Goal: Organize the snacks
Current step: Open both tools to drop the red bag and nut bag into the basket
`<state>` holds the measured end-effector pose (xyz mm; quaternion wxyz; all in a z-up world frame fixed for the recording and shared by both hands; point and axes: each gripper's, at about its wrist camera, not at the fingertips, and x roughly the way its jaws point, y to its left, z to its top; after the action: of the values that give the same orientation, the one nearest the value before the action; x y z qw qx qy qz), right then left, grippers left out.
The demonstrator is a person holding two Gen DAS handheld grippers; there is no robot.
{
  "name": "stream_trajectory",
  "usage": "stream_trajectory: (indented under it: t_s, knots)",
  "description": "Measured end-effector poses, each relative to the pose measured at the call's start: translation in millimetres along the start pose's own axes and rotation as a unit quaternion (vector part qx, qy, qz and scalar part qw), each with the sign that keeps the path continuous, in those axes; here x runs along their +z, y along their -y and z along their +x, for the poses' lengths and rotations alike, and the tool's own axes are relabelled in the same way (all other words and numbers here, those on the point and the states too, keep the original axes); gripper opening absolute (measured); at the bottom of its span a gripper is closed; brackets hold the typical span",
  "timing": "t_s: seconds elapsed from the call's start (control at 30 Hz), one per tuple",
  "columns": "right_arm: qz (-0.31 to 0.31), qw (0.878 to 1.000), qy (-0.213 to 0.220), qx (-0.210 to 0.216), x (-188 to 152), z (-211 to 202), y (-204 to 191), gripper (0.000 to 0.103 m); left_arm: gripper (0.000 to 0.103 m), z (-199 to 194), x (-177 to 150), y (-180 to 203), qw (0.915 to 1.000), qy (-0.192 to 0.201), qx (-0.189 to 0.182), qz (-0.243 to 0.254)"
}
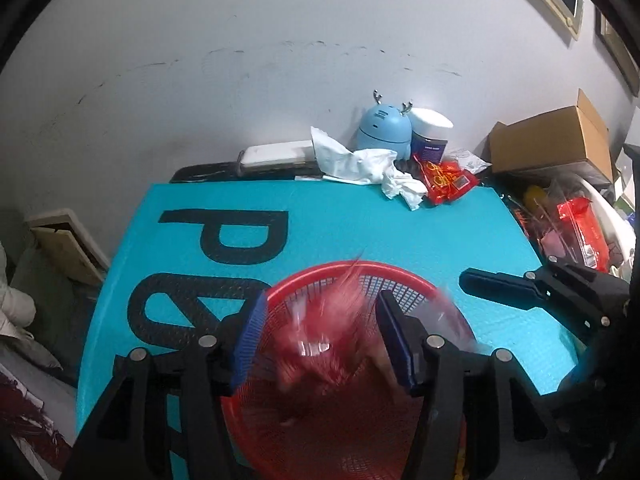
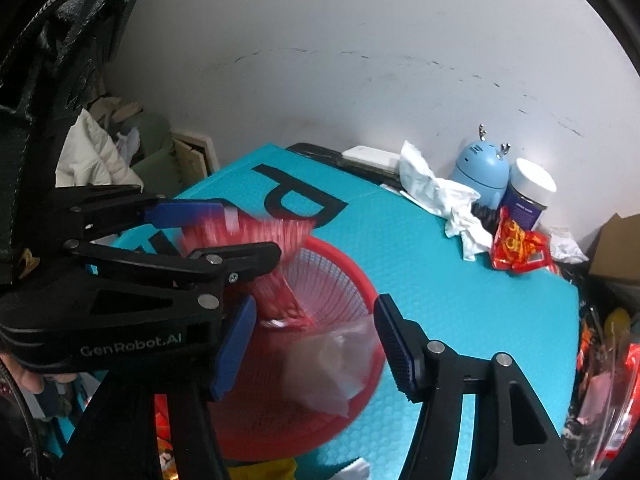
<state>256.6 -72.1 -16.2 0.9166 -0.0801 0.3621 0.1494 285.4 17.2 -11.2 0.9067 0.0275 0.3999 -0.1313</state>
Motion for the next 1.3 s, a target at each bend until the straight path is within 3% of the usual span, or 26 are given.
stream_trajectory:
  t_s: [0.1,0.53,1.0,1.3]
  knots:
    - [0.001,1.0,-0.002,-0.004,0.2,0.6,1.2,0.062,0.061,-4.9,0.9,-1.3,0.9999,0.011,0.01,0.001]
    - [0.008,1.0,0.007,-0.012,4.5,-16.9,-0.5,0.062,0.061,-29.2,0.4,-6.1,0.9992,0.027,0.027,-0.009]
    - [-0.007,0.998,0.062,-0.024,16.2,-93.5,-25.0,0.062,0.061,-116.7,1.1,12.3,0.9954,0.086,0.044,-0.002]
    - [-0.005,0.995,0.091,-0.037,5.5,-149.2,-39.5,0.062,0.061,-180.3,-16.5,38.9,0.991,0.128,0.035,0.017]
